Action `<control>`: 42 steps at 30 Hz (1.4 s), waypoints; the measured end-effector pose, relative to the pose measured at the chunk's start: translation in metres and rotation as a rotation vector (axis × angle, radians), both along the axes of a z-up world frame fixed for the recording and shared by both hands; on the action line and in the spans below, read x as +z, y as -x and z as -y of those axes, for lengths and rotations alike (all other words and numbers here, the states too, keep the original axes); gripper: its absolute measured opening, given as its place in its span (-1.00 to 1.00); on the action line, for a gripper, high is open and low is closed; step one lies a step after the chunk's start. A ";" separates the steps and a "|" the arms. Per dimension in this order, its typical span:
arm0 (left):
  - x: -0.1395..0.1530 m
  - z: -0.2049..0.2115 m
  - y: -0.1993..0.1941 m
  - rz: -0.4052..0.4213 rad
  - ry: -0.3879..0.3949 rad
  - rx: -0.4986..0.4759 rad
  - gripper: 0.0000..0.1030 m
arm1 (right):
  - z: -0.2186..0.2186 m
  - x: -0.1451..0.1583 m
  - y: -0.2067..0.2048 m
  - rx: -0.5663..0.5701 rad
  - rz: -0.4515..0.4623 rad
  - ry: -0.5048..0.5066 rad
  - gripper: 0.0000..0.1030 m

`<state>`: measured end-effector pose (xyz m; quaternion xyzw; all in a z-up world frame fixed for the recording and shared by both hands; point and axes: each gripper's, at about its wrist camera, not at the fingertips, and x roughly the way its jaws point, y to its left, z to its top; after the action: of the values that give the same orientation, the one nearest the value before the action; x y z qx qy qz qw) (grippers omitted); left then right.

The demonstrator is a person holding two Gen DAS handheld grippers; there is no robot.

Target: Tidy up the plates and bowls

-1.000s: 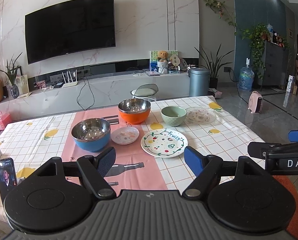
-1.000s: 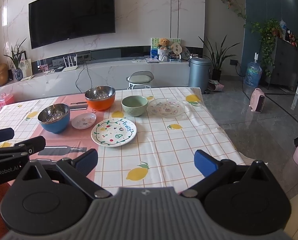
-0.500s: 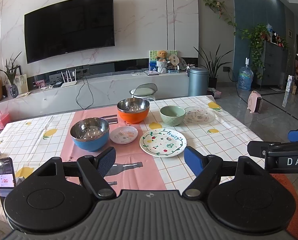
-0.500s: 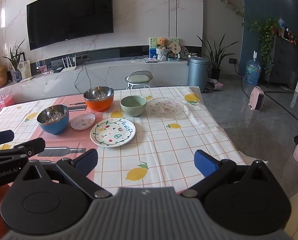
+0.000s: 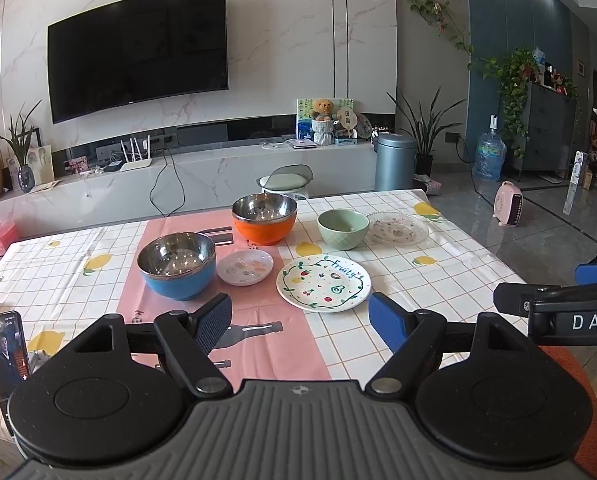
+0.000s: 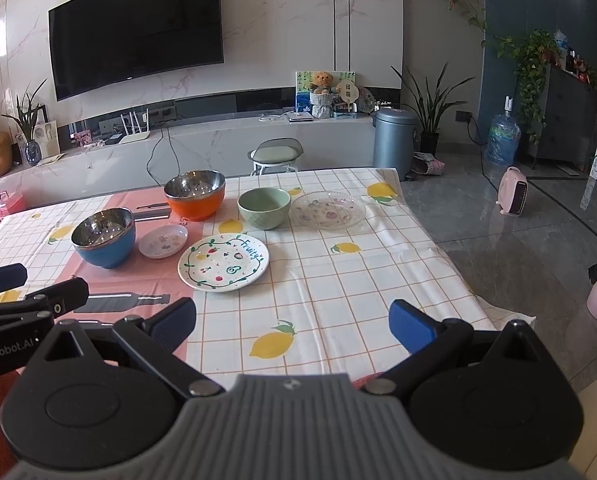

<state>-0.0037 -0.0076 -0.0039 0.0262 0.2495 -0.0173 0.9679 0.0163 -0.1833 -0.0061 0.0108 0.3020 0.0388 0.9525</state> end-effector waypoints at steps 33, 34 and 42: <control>0.000 0.019 0.019 -0.004 0.019 -0.004 0.66 | 0.005 -0.011 -0.008 0.009 -0.053 -0.034 0.95; 0.000 0.017 0.018 -0.009 0.033 -0.003 0.61 | 0.006 -0.013 -0.008 0.010 -0.057 -0.042 0.95; -0.004 -0.010 0.000 -0.072 0.168 0.008 0.31 | 0.008 -0.025 -0.018 0.019 -0.036 -0.075 0.95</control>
<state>-0.0036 0.0024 -0.0080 -0.0565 0.2820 -0.0353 0.9571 0.0347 -0.1916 -0.0315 0.0443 0.3176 0.0589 0.9454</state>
